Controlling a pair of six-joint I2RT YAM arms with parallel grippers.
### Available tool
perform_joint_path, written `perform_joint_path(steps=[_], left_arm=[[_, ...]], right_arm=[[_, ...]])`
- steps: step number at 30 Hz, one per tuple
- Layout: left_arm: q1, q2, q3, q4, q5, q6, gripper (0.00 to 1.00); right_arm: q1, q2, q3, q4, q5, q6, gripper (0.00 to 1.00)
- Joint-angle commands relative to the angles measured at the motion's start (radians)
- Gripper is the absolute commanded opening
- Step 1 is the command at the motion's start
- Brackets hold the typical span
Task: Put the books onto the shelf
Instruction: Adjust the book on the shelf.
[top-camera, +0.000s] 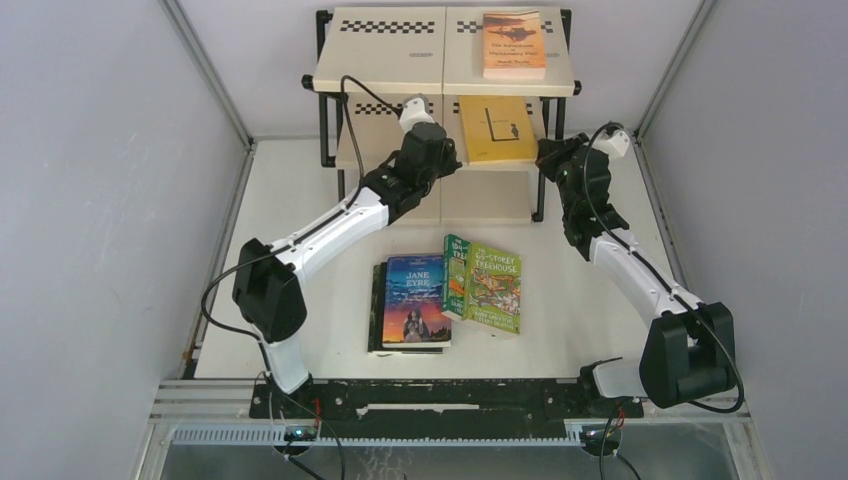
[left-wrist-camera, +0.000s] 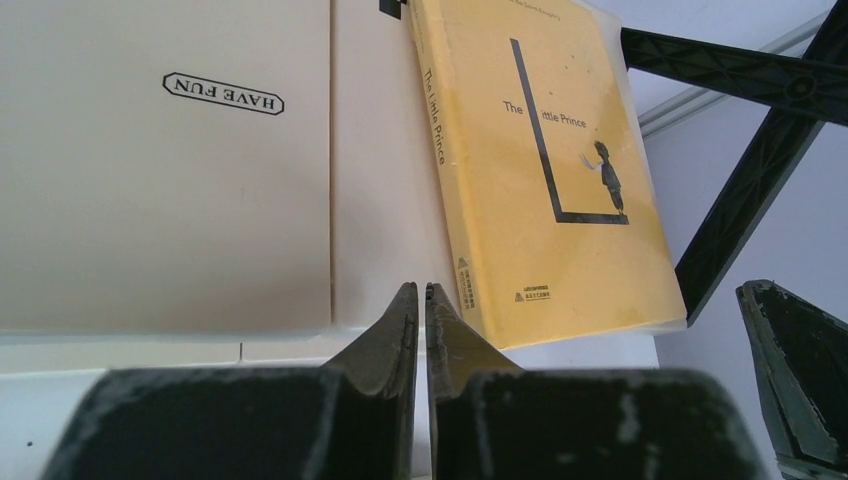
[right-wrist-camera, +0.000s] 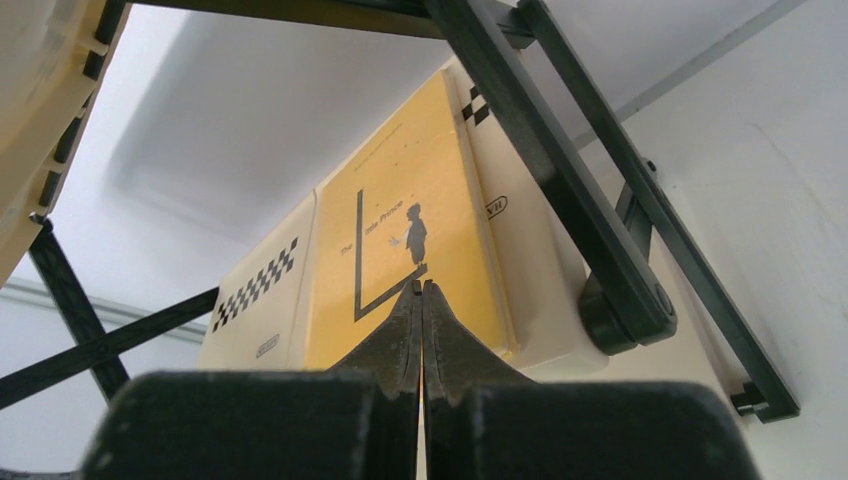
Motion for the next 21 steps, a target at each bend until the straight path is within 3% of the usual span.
perform_joint_path(steps=[1,21], left_arm=[[0.005,0.005,0.068,0.067,-0.026,0.036,0.09],[0.007,-0.046,-0.019,0.147,-0.066,0.063,0.10]], right_arm=[[-0.006,-0.006,0.044,0.085,-0.057,-0.028,0.00],[0.024,0.006,0.044,0.139,-0.097,-0.024,0.00]])
